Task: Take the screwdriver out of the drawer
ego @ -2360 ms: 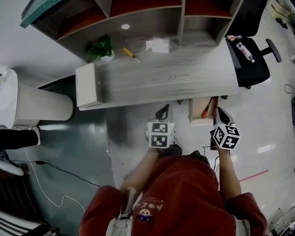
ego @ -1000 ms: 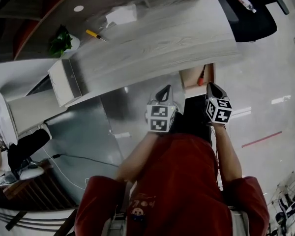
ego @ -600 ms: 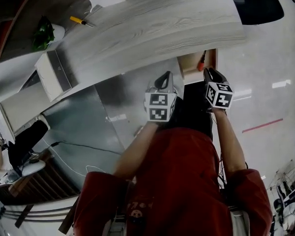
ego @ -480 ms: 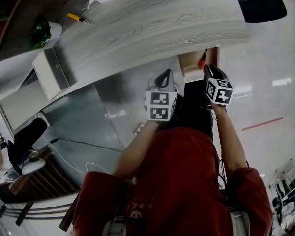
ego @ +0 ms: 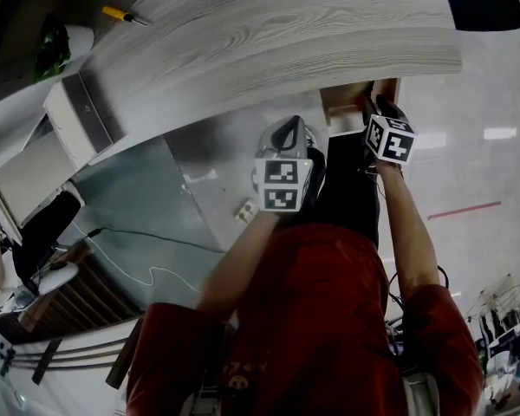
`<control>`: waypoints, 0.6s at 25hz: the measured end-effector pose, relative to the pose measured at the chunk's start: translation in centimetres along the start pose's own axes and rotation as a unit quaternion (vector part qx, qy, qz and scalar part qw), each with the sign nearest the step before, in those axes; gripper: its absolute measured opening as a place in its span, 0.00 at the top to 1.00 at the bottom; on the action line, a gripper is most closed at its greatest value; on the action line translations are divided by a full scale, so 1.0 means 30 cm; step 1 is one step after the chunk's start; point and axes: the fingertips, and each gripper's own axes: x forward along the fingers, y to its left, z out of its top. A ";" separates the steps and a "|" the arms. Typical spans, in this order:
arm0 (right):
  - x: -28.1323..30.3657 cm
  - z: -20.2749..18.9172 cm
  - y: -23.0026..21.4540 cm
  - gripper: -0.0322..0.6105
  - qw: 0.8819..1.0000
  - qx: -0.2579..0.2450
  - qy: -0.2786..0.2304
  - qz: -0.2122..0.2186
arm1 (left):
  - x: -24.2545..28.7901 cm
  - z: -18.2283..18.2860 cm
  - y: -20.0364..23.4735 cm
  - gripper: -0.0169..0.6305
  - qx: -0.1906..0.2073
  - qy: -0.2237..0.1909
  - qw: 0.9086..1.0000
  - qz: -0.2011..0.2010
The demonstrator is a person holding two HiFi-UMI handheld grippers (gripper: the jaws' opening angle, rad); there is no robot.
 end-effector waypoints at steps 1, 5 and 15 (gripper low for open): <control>0.015 -0.002 -0.002 0.74 1.000 -0.001 0.003 0.000 | 0.006 -0.007 0.001 0.98 -0.001 0.003 1.000 0.000; 0.074 -0.004 -0.008 0.74 1.000 0.007 0.012 0.004 | 0.022 -0.024 0.005 0.98 -0.002 0.009 1.000 0.001; 0.157 -0.030 -0.039 0.74 0.999 -0.002 0.033 -0.008 | 0.042 -0.041 -0.004 0.98 -0.008 0.018 1.000 0.003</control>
